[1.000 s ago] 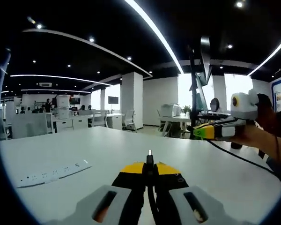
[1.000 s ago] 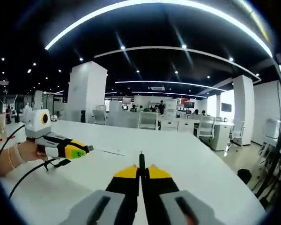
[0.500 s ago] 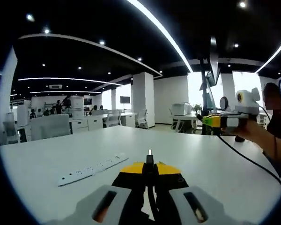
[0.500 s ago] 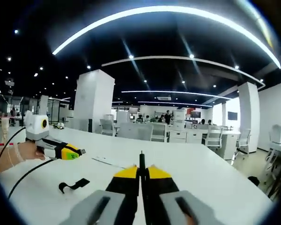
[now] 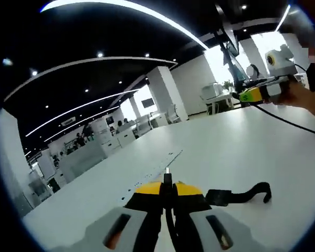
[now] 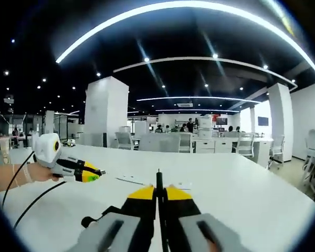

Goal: Find the charging cable on the desk, coil it up and secure with Velcro.

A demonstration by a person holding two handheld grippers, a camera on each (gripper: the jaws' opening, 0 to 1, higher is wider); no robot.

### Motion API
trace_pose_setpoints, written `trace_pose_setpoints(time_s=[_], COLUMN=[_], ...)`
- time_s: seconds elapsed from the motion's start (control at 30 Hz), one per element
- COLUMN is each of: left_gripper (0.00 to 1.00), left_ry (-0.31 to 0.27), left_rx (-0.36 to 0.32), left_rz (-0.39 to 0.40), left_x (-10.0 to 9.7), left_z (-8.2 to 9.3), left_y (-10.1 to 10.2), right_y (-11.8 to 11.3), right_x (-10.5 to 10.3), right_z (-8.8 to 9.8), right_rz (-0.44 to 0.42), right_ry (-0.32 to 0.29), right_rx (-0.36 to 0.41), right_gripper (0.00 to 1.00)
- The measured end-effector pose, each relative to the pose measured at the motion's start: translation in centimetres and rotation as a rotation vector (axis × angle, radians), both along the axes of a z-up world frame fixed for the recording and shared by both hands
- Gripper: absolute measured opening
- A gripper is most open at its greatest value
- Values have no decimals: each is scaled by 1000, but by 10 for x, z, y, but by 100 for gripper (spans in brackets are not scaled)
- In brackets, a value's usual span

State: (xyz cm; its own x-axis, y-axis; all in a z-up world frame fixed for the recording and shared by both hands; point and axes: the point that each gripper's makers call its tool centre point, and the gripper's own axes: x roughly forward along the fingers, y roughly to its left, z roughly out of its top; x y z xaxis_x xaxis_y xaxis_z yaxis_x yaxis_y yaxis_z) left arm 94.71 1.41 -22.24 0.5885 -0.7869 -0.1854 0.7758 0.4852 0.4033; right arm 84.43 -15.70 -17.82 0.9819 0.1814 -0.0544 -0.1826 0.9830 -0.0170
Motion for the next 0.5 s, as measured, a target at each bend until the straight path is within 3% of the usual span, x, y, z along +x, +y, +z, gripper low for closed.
trace_pose_setpoints(time_s=[0.13, 0.23, 0.33, 0.43, 0.5], left_gripper=[8, 8, 8, 8, 8], left_ry=[-85, -158, -170, -174, -180], left_rx=[33, 76, 108, 117, 125], left_rz=[-81, -178, -239, -283, -360], left_x=[-1, -4, -2, 1, -7], left_z=[11, 17, 14, 9, 2], left_y=[-7, -23, -39, -57, -78], right_y=[24, 38, 41, 43, 44], right_x=[-5, -11, -12, -13, -17], right_z=[6, 2, -8, -6, -3], right_rz=[20, 41, 31, 25, 20], right_ry=[-45, -69, -55, -61, -71], right_rx=[34, 6, -99, -139, -154], right_gripper=[7, 7, 7, 7, 7])
